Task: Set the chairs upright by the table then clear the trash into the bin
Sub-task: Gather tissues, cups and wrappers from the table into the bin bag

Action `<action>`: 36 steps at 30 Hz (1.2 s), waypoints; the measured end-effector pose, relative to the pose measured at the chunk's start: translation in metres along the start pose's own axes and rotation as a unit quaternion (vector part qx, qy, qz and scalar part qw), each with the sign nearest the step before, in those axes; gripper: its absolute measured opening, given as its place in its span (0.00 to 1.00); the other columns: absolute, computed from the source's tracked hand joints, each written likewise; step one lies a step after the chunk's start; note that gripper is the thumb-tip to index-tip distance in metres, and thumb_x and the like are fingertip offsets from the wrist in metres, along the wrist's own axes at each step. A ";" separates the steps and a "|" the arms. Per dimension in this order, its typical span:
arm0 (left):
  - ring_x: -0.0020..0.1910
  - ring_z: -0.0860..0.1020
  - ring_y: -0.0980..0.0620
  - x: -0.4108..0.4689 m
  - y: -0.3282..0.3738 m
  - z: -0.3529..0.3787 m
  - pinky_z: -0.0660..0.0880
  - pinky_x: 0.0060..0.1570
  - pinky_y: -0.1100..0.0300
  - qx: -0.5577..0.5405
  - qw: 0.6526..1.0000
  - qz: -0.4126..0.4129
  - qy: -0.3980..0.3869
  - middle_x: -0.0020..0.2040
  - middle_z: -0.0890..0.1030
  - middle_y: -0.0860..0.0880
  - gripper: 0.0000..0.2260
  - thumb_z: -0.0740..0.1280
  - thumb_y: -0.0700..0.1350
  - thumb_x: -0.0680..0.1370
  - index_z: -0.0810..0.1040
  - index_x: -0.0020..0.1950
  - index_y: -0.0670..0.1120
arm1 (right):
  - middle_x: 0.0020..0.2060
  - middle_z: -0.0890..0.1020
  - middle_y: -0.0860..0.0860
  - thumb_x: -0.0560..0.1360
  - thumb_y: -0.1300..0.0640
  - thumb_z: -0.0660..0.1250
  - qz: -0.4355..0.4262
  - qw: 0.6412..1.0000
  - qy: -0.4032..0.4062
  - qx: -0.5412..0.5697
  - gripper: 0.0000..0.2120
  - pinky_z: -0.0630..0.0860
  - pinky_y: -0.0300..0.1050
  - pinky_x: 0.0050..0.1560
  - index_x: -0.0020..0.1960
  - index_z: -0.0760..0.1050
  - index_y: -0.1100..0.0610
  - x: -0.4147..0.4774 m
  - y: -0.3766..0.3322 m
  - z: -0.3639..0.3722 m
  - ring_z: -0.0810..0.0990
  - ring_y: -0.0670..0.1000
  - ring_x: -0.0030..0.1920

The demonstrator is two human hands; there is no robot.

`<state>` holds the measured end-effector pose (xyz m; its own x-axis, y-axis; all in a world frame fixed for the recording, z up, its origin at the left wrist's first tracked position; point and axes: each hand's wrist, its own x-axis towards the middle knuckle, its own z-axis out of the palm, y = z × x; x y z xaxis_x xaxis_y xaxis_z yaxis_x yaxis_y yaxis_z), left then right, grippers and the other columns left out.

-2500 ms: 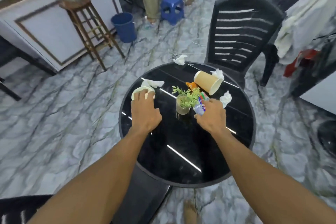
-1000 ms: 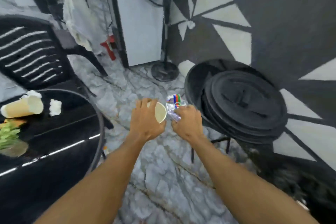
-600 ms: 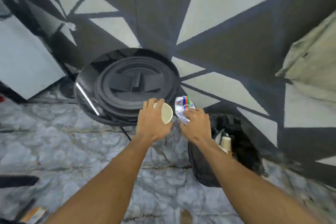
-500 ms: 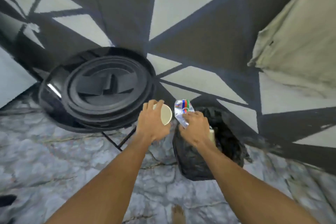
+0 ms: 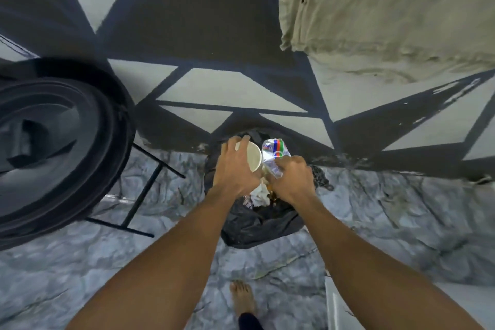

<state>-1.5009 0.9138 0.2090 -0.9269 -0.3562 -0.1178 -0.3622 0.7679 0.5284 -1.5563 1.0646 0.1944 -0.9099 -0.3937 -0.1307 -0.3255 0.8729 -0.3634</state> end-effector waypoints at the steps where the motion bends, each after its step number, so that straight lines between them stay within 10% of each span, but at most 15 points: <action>1: 0.75 0.62 0.42 0.006 0.001 0.003 0.68 0.72 0.44 -0.001 1.000 -0.002 -0.017 0.77 0.61 0.46 0.45 0.77 0.57 0.70 0.57 0.79 0.49 | 0.61 0.82 0.55 0.71 0.39 0.72 0.007 1.000 -0.025 -0.014 0.26 0.75 0.60 0.64 0.63 0.79 0.53 0.004 0.001 -0.001 0.74 0.60 0.66; 12: 0.78 0.60 0.40 -0.005 -0.050 -0.013 0.64 0.75 0.45 0.020 0.998 -0.033 -0.047 0.79 0.60 0.41 0.42 0.76 0.50 0.70 0.60 0.80 0.45 | 0.66 0.77 0.55 0.72 0.50 0.71 -0.012 0.996 -0.088 -0.005 0.26 0.71 0.60 0.67 0.69 0.75 0.55 0.010 -0.030 0.004 0.68 0.58 0.72; 22: 0.65 0.71 0.42 -0.123 -0.181 -0.147 0.75 0.60 0.48 0.001 0.990 -0.110 0.086 0.64 0.76 0.44 0.20 0.69 0.43 0.74 0.77 0.65 0.42 | 0.58 0.81 0.57 0.74 0.53 0.67 -0.193 0.969 -0.157 0.000 0.14 0.77 0.50 0.59 0.59 0.81 0.51 -0.038 -0.244 0.026 0.78 0.60 0.60; 36: 0.67 0.73 0.44 -0.515 -0.421 -0.304 0.74 0.63 0.50 -0.028 0.871 -0.421 0.252 0.65 0.76 0.46 0.19 0.69 0.46 0.76 0.76 0.67 0.45 | 0.58 0.84 0.53 0.75 0.54 0.68 -0.511 0.804 -0.301 -0.045 0.18 0.78 0.48 0.59 0.63 0.80 0.55 -0.339 -0.618 0.154 0.81 0.56 0.58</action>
<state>-0.8410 0.6121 0.3024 -0.1689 -0.9798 -0.1071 -0.8746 0.0989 0.4747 -1.0075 0.6145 0.3210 0.1261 -0.9629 -0.2384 -0.8658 0.0105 -0.5003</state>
